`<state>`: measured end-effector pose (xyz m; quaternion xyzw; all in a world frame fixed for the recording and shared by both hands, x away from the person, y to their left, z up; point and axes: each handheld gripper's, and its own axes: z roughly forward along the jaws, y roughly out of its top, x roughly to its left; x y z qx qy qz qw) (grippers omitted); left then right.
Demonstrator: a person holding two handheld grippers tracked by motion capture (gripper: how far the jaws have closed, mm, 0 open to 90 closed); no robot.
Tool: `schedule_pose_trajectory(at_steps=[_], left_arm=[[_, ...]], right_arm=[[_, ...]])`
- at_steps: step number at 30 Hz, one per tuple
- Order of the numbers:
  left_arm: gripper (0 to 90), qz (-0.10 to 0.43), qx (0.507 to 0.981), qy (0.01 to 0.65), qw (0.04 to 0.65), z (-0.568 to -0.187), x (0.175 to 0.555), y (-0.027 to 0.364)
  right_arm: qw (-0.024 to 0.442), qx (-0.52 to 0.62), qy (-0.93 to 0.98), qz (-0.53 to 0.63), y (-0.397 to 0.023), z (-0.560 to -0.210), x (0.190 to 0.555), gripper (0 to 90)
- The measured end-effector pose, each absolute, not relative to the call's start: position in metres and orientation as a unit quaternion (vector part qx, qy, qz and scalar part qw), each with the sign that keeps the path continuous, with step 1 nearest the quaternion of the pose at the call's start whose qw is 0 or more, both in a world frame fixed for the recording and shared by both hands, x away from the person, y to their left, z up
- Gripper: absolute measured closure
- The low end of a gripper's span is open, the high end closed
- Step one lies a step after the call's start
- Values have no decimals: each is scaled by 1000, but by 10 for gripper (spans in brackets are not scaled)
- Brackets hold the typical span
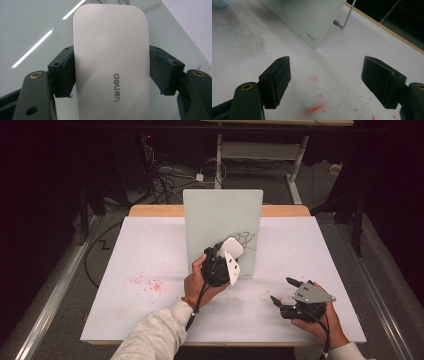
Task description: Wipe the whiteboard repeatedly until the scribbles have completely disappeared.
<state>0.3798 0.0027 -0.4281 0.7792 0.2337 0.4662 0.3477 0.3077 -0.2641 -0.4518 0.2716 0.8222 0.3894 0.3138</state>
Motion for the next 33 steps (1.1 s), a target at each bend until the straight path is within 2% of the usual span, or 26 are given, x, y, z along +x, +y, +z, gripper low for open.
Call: schedule_pose_trajectory(at_steps=[8,14,27,33], left_arm=[[285,472,768,239,361,-400,391,-11],[282,469,783,215,348,-415,389,-32],[278,462,806,187,320,-456,376,-49],[279,468,808,175,312,-451,376,-48]], right_arm=[[315,276,820,390,-265,-451,308,241],[316,273,820,391,-266,-451,307,241],[315,275,820,391,-266,-451,307,241],[316,276,819,391,-267,-451,307,241]])
